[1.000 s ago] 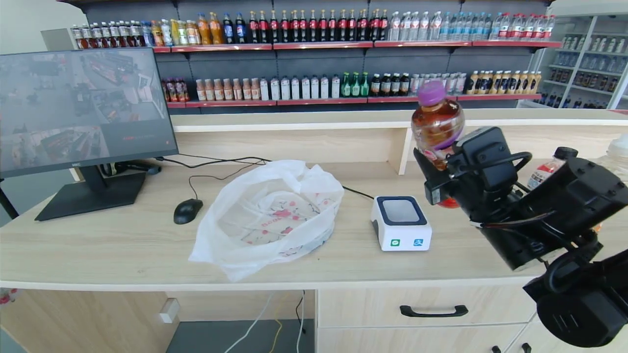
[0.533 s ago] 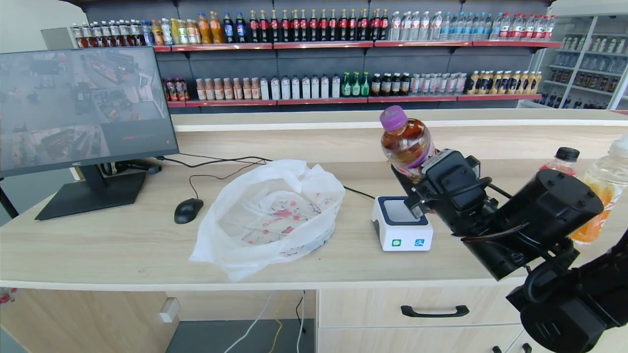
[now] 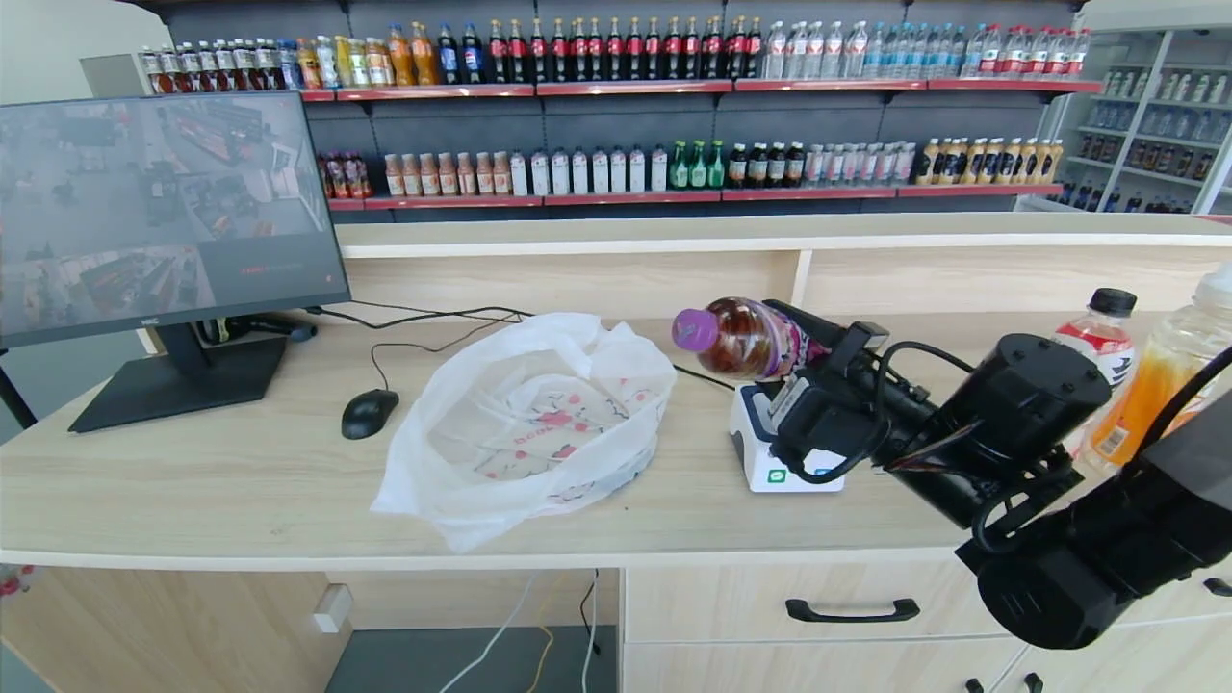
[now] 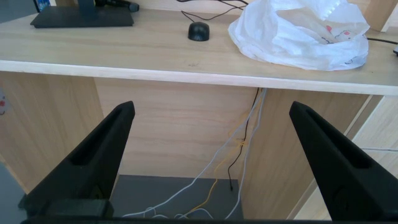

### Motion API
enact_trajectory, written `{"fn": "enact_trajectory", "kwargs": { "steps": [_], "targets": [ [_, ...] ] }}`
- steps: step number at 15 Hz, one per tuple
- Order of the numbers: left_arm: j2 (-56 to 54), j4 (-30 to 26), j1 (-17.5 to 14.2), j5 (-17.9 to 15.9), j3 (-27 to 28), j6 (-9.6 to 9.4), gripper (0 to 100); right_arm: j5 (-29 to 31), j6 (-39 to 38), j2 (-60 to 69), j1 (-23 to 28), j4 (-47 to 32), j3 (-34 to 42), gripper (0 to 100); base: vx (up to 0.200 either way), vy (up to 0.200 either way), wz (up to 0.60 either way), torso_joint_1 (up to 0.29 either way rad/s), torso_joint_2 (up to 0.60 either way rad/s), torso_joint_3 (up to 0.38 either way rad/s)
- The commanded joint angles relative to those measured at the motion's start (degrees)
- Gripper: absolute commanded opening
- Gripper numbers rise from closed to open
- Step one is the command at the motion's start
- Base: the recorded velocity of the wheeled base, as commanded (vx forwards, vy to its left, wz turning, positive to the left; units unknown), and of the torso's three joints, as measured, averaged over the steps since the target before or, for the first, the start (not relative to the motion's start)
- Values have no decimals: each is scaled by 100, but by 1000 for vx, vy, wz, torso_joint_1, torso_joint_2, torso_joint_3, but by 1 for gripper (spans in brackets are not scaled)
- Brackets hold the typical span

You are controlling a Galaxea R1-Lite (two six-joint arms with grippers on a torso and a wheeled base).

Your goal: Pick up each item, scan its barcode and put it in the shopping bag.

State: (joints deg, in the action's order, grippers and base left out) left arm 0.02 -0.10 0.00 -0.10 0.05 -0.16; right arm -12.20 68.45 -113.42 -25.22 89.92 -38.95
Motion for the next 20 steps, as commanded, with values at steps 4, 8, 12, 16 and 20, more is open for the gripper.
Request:
{"fn": "enact_trajectory", "kwargs": {
  "steps": [4, 8, 12, 16, 20],
  "targets": [
    [-2, 1, 0, 1, 4, -2, 100, -397, 538, -268, 44, 8, -69, 0, 0, 0, 0, 0, 0, 0],
    [-2, 1, 0, 1, -5, -2, 100, -643, 766, -409, 149, 8, -60, 0, 0, 0, 0, 0, 0, 0],
    [-2, 1, 0, 1, -5, -2, 100, -810, 1004, -479, 158, 8, -51, 0, 0, 0, 0, 0, 0, 0],
    [-2, 1, 0, 1, 4, -2, 100, -933, 1179, -611, 184, 8, -7, 0, 0, 0, 0, 0, 0, 0],
    [-2, 1, 0, 1, -5, -2, 100, -942, 1197, -690, 211, 8, -16, 0, 0, 0, 0, 0, 0, 0]
  ]
}}
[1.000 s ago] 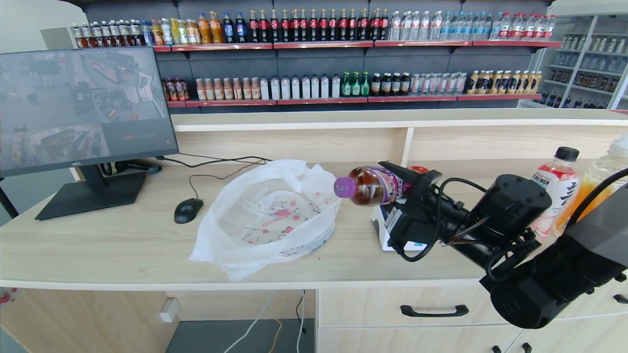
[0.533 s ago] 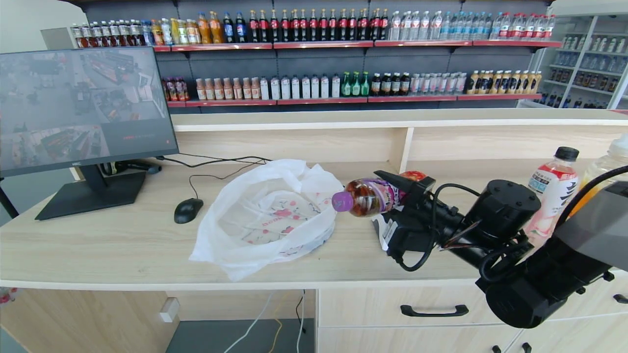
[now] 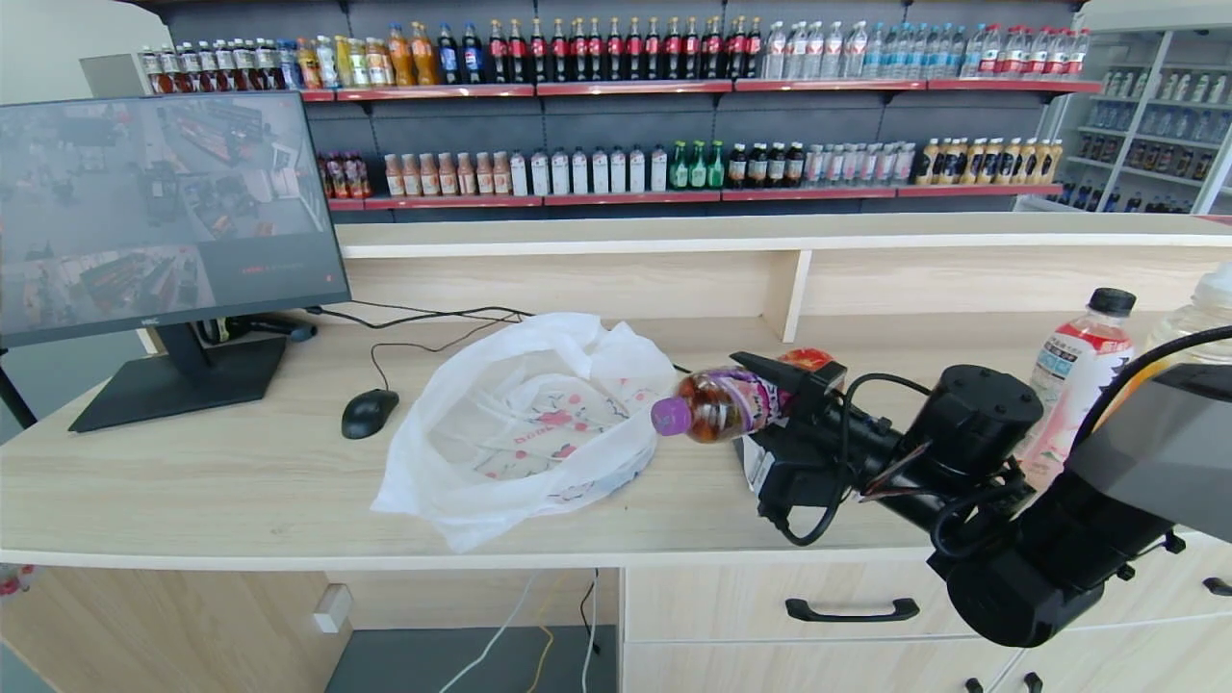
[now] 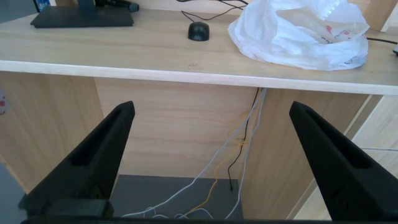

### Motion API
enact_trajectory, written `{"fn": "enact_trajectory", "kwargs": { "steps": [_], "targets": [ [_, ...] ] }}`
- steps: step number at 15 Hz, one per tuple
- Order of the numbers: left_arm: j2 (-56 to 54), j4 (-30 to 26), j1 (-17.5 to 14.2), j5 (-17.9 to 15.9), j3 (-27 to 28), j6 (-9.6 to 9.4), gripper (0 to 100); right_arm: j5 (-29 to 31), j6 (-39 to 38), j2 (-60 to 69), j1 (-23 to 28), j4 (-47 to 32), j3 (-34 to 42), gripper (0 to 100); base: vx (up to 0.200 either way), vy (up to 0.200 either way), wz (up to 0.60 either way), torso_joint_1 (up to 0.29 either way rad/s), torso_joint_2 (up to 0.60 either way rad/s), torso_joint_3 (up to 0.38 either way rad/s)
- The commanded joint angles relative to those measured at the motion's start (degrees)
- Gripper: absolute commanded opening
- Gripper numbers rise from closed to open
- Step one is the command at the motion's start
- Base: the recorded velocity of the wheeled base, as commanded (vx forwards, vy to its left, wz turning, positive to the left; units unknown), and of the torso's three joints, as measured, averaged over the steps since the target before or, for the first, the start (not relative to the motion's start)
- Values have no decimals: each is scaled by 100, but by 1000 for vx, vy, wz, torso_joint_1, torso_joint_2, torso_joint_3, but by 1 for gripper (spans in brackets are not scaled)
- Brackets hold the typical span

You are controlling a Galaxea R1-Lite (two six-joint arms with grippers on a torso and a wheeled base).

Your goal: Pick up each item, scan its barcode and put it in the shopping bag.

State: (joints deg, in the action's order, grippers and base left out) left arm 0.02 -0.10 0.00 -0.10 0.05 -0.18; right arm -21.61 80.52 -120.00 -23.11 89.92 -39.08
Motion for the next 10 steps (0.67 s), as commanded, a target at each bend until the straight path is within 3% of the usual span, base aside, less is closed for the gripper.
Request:
{"fn": "enact_trajectory", "kwargs": {
  "steps": [1, 10],
  "targets": [
    [-2, 1, 0, 1, -5, 1, 100, -1, 43, -41, 0, 8, 6, 0, 0, 0, 0, 0, 0, 0],
    [-2, 1, 0, 1, -5, 1, 100, -133, 140, -155, 70, 8, -29, 0, 0, 0, 0, 0, 0, 0]
  ]
}}
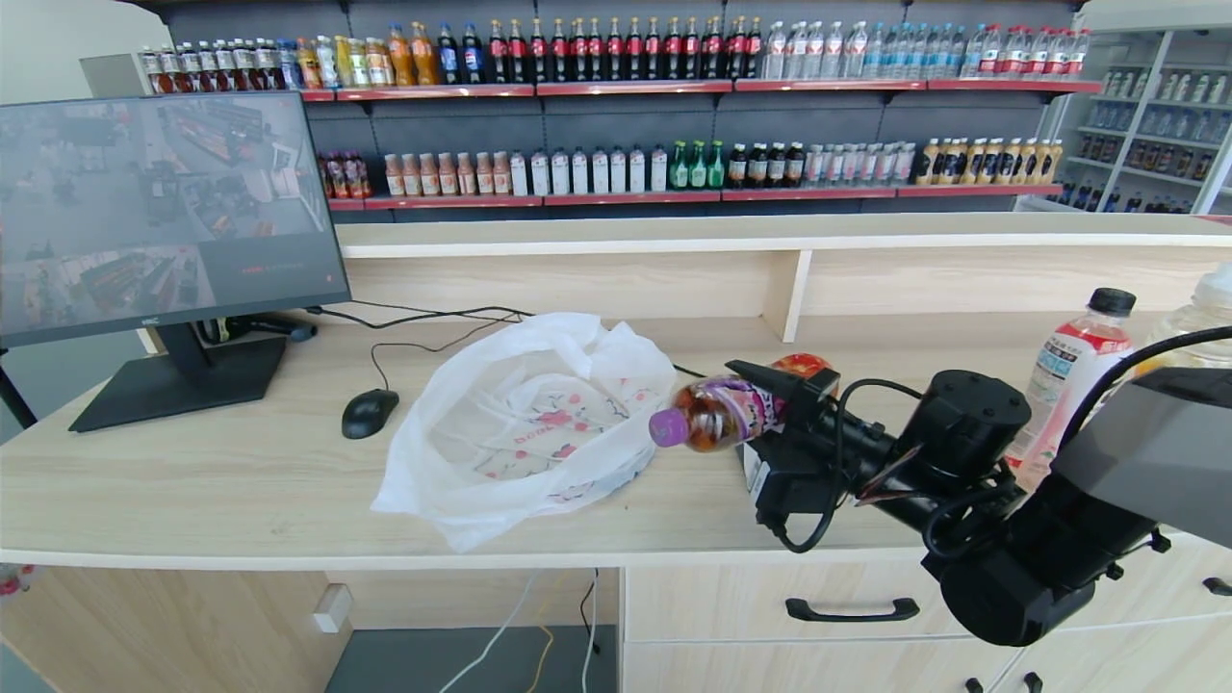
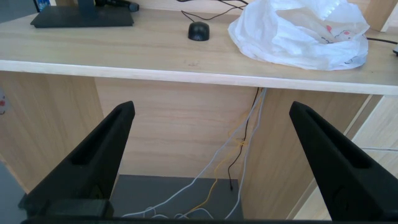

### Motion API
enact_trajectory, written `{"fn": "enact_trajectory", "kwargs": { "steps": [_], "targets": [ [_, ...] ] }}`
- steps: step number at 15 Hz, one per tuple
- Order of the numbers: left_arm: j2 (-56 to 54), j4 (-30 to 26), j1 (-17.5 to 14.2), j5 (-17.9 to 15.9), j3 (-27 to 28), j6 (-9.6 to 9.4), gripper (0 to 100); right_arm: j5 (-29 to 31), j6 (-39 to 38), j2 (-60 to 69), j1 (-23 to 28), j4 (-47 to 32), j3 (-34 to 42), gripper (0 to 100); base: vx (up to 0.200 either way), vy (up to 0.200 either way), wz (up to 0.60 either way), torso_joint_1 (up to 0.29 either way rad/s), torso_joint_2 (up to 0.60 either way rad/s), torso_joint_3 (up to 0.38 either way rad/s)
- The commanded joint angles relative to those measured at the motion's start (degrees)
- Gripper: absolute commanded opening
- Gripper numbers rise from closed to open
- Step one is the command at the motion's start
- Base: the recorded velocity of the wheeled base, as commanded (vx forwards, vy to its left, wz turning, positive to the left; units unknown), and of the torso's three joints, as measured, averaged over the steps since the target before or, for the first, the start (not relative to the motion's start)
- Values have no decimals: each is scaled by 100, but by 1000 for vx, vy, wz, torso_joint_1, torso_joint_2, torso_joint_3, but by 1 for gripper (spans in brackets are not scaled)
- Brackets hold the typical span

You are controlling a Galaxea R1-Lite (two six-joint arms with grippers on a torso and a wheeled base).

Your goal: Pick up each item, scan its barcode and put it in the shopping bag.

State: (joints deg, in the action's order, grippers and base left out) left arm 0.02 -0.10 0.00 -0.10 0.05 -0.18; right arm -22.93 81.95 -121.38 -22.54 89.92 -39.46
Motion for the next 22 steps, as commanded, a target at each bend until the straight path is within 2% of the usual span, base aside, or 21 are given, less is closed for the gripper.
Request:
{"fn": "enact_trajectory", "kwargs": {
  "steps": [1, 10, 16, 19, 22],
  "targets": [
    [-2, 1, 0, 1, -5, 1, 100, -27, -3, -8, 30, 8, 0, 0, 0, 0, 0, 0, 0, 0],
    [-2, 1, 0, 1, 4, 1, 100, -98, -3, 370, -14, 8, 114, 0, 0, 0, 0, 0, 0, 0],
    [-2, 1, 0, 1, 4, 1, 100, -89, -566, 1178, -84, 8, 307, 0, 0, 0, 0, 0, 0, 0],
    [-2, 1, 0, 1, 4, 1, 100, 140, -1260, 1591, -101, 8, 316, 0, 0, 0, 0, 0, 0, 0],
    [-2, 1, 0, 1, 4, 1, 100, 834, -1928, 2048, -172, 8, 316, 0, 0, 0, 0, 0, 0, 0]
  ]
}}
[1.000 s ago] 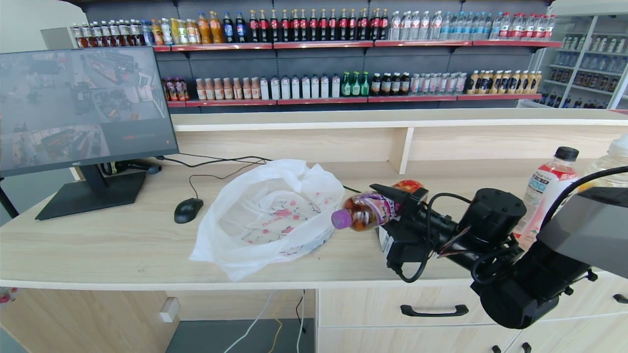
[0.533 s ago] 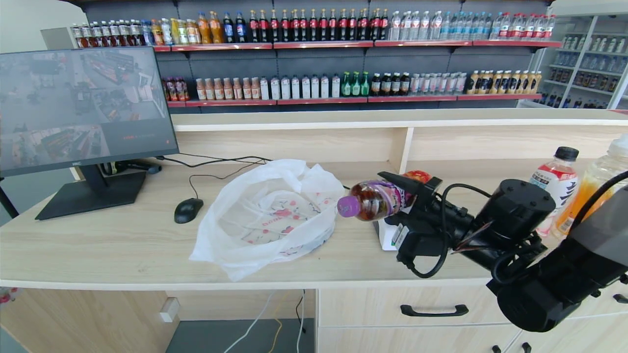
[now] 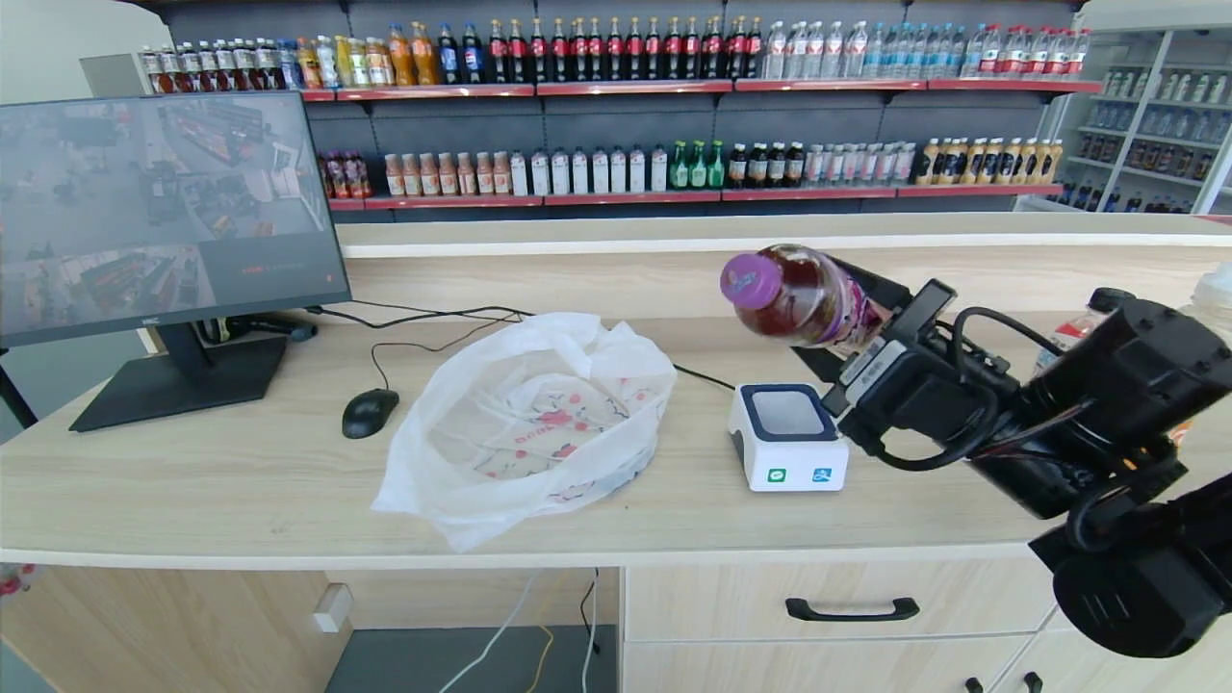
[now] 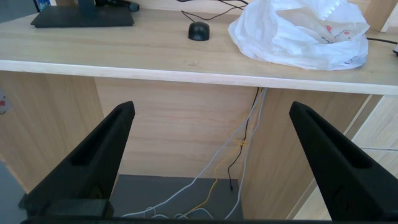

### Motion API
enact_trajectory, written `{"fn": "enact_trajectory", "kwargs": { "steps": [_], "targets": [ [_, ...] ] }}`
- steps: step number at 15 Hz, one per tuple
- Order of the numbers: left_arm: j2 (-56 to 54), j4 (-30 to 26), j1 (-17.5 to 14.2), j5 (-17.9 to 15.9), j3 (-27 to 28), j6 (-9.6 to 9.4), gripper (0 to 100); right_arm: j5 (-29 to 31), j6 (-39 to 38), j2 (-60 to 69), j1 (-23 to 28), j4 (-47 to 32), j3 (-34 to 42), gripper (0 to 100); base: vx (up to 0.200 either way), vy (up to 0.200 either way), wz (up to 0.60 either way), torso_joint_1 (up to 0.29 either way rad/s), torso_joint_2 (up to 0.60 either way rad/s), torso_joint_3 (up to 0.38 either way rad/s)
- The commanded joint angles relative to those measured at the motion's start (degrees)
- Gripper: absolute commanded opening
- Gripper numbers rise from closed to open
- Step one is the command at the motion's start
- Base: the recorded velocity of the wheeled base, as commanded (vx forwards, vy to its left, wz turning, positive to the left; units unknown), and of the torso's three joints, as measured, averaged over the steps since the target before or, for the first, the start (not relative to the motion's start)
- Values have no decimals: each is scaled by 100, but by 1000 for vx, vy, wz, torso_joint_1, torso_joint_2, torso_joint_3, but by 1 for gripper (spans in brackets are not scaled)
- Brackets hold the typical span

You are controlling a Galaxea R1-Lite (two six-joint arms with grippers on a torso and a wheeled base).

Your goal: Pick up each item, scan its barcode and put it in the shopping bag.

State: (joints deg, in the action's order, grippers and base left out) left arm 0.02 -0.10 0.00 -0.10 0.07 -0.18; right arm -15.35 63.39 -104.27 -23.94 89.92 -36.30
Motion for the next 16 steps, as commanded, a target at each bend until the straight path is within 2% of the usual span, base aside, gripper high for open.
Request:
{"fn": "enact_trajectory", "kwargs": {
  "steps": [1, 4, 5, 6, 7, 9, 10, 11, 12, 13, 16],
  "targets": [
    [-2, 1, 0, 1, -7, 1, 100, 410, -319, 495, -93, 8, 18, 0, 0, 0, 0, 0, 0, 0],
    [-2, 1, 0, 1, -7, -8, 100, 1341, -1118, 759, -278, 8, 124, 0, 0, 0, 0, 0, 0, 0],
    [-2, 1, 0, 1, 1, 1, 100, 1913, -1690, 847, -366, 8, 150, 0, 0, 0, 0, 0, 0, 0],
    [-2, 1, 0, 1, 1, 1, 100, 2141, -1936, 855, -374, 8, 159, 0, 0, 0, 0, 0, 0, 0],
    [-2, 1, 0, 1, -7, 1, 100, 2625, -2235, 970, -366, 8, 247, 0, 0, 0, 0, 0, 0, 0],
    [-2, 1, 0, 1, 1, -52, 100, 3064, -2990, 1066, -357, -168, 431, 0, 0, 0, 0, 0, 0, 0],
    [-2, 1, 0, -8, 1, -34, 100, 3591, -3377, 1049, -374, -168, 545, 0, 0, 0, 0, 0, 0, 0],
    [-2, 1, 0, -8, -7, -34, 100, 3987, -3702, 1014, -533, -168, 572, 0, 0, 0, 0, 0, 0, 0],
    [-2, 1, 0, -8, 1, -34, 100, 4128, -3861, 970, -682, -159, 545, 0, 0, 0, 0, 0, 0, 0],
    [-2, 1, 0, -8, 1, -34, 100, 4716, -4142, 890, -990, -150, 484, 0, 0, 0, 0, 0, 0, 0],
    [-2, 1, 0, -8, 1, -34, 100, 5622, -4590, 565, -1754, -150, 176, 0, 0, 0, 0, 0, 0, 0]
  ]
}}
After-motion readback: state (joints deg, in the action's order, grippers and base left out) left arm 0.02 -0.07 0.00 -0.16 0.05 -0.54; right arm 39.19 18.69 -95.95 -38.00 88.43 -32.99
